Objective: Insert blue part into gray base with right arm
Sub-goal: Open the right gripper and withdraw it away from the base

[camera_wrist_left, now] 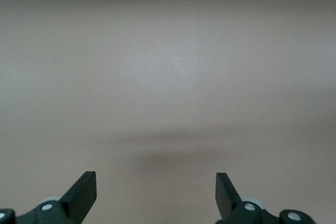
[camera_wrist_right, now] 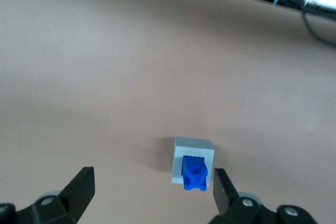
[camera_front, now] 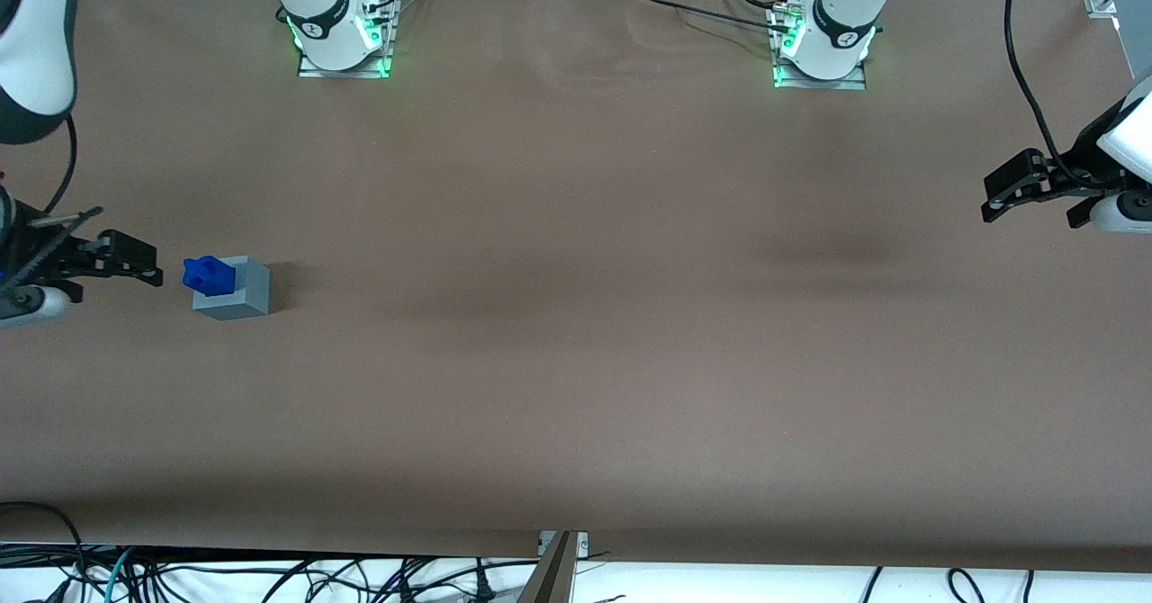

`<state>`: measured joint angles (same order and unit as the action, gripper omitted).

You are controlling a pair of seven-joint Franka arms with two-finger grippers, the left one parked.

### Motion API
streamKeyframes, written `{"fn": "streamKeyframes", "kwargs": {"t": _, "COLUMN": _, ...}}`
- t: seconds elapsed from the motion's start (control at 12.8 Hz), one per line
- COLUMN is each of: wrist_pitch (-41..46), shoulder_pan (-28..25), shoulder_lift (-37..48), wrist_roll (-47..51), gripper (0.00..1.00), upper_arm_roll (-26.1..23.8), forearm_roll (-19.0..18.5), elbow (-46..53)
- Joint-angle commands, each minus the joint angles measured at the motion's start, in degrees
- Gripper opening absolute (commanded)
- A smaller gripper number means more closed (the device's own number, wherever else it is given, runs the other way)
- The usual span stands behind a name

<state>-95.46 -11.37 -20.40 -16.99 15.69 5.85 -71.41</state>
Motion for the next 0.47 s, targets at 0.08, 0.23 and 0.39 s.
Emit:
{"fn": "streamKeyframes", "kwargs": {"t": 0.08, "wrist_pitch": 0.2, "shoulder_pan": 1.4, "shoulder_lift": 4.3, "wrist_roll": -0.5, "gripper": 1.00, "upper_arm_roll": -3.4, "forearm_roll": -3.8, "elbow": -1.3}}
{"fn": "streamKeyframes", "kwargs": {"t": 0.23, "wrist_pitch": 0.2, "shoulder_pan": 5.6, "shoulder_lift": 7.9, "wrist_roll": 4.6, "gripper": 1.00, "upper_arm_roll": -7.6, "forearm_roll": -4.0, "elbow": -6.4}}
{"fn": "streamKeyframes", "kwargs": {"t": 0.39, "wrist_pitch": 0.8, "shoulder_pan": 7.8, "shoulder_lift": 10.5, "wrist_roll": 8.0, "gripper": 1.00, "upper_arm_roll": -9.9, "forearm_roll": -4.5, "elbow": -10.1}}
